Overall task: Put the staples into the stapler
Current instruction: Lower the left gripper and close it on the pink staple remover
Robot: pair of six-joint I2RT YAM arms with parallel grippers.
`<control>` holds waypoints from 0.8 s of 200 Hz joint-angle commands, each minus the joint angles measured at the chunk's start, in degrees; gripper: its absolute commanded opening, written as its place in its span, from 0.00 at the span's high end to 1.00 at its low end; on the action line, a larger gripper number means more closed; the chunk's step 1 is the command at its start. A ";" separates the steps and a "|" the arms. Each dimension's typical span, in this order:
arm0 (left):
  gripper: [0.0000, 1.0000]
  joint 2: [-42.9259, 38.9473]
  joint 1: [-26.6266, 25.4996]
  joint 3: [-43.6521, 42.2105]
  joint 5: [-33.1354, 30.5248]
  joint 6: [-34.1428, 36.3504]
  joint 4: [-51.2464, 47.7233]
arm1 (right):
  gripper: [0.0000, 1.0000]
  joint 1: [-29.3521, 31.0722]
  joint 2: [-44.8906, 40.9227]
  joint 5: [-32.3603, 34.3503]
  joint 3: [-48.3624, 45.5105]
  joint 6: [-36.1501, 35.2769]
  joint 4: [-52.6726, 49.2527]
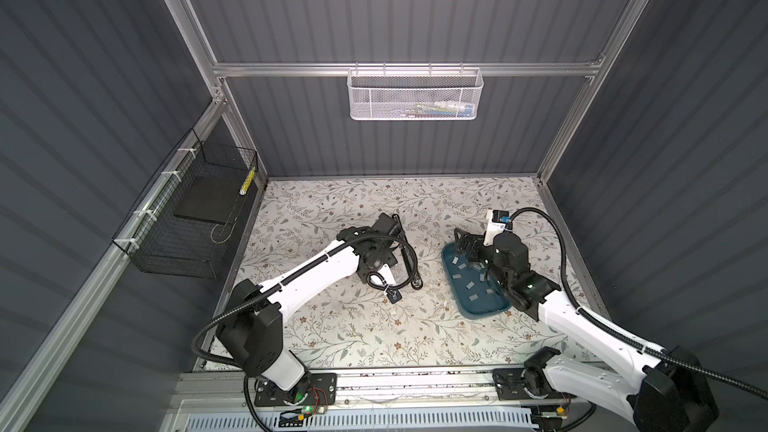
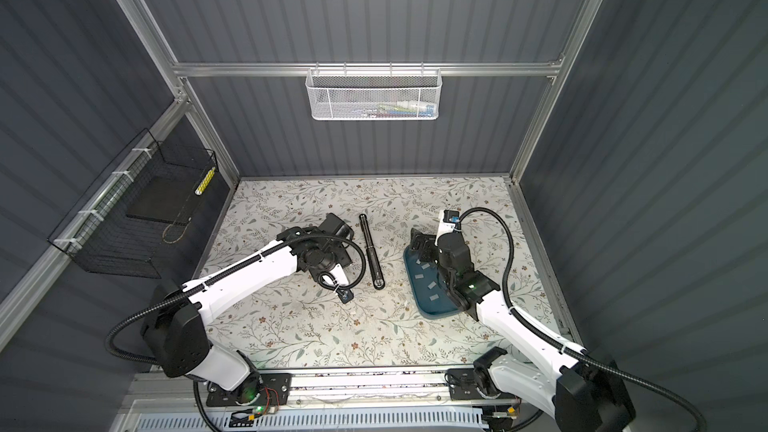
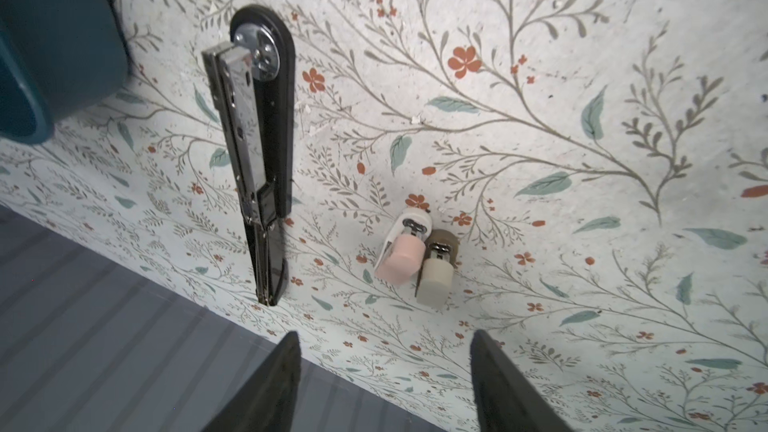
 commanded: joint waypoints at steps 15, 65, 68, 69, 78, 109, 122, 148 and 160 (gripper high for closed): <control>0.35 2.54 -1.74 2.11 0.16 3.73 0.89 | 0.01 -0.42 0.16 -0.21 -1.53 0.08 2.87; 0.37 4.40 -2.16 -3.69 -4.04 13.52 6.55 | 0.01 -1.00 2.35 0.40 -0.35 -0.78 1.90; 0.37 4.72 -2.22 -3.29 -4.17 13.52 6.09 | 0.01 -0.97 2.31 0.28 -0.29 -0.84 1.82; 0.37 4.77 -2.22 -3.18 -4.25 13.52 5.93 | 0.01 -0.96 2.32 0.25 -0.31 -0.81 1.81; 0.38 5.55 -2.24 -1.80 -4.49 13.08 4.43 | 0.01 -1.12 2.22 0.05 -0.33 -0.73 1.81; 0.37 7.64 -2.60 1.12 -6.60 13.35 1.42 | 0.01 -1.26 2.07 -1.04 -0.51 -0.10 1.81; 0.36 8.47 -2.60 1.15 -8.14 14.19 0.39 | 0.01 -1.29 2.01 -1.26 -0.50 0.17 1.65; 0.36 9.62 -2.58 -0.32 -9.86 15.22 1.63 | 0.01 -1.42 1.72 -1.47 -0.56 0.36 1.47; 0.35 10.36 -2.61 -0.70 -11.02 15.91 2.07 | 0.01 -1.50 1.54 -1.39 -0.67 0.32 1.46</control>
